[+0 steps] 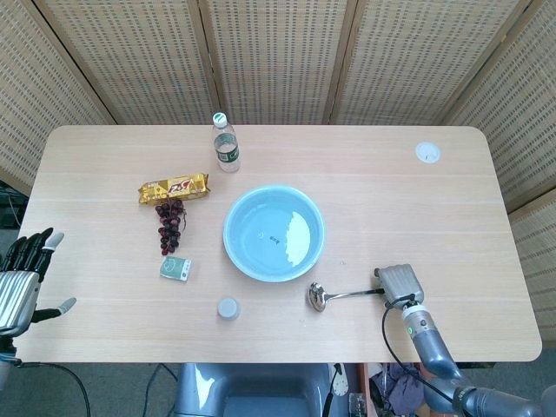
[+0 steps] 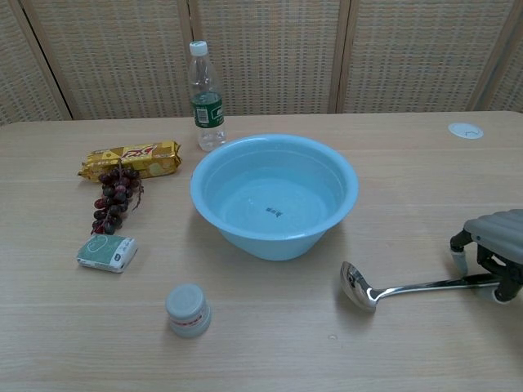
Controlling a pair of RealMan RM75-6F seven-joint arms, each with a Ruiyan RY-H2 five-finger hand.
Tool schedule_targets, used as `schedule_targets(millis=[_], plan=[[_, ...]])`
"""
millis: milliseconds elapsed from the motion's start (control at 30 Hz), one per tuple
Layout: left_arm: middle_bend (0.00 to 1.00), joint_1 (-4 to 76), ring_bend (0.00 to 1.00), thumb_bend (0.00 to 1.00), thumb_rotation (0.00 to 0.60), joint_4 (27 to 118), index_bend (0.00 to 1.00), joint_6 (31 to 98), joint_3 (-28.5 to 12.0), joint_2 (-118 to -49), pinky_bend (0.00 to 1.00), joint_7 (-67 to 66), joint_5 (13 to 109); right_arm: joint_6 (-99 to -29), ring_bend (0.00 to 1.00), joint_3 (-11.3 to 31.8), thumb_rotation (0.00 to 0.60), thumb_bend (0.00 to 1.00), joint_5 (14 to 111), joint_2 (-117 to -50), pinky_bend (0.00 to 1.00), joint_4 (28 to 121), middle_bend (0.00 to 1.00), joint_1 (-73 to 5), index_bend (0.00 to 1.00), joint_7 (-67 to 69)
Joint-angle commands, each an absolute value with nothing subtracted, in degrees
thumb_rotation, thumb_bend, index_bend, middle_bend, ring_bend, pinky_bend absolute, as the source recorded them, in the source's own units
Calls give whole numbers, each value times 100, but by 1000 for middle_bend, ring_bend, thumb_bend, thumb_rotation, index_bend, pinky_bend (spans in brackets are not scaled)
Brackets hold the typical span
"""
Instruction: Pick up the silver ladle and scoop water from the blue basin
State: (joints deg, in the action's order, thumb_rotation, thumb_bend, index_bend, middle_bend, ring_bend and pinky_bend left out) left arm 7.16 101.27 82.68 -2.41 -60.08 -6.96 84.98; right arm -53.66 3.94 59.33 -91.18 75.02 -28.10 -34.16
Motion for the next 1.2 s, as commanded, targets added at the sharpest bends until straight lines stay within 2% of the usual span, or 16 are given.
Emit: schedule_targets(millis=[33, 367, 633, 1033, 1200], plan=[[0, 715, 0, 0, 600, 10129, 0, 8268, -239, -6008, 0, -701, 8493, -5297, 860, 382, 600, 288, 5821, -9084, 1000, 7537, 885, -2858, 479, -3494], [0, 718, 0, 0, 600, 10135, 0, 8262, -236, -6003, 0, -700, 8487, -5214, 860, 350, 600, 297, 5581, -8993, 1000, 7679, 885, -2947, 481, -3588], [0, 722, 0, 0, 600, 10141, 0, 8254, -230, -5997, 0, -696, 8491, -5245, 860, 314, 600, 364, 5512, -8985, 1000, 7707, 884, -2997, 600, -3606], [0, 728, 0, 0, 600, 10143, 0, 8234, -216, -5983, 0, -665, 8498, -5370, 863, 246, 600, 615, 5630, -8796, 1000, 7927, 888, -2975, 683, -3454], [0, 734, 0, 0, 600, 10138, 0, 8227, -214, -5979, 0, -656, 8505, -5462, 875, 204, 600, 788, 5977, -8475, 1000, 8216, 893, -2921, 718, -3131]])
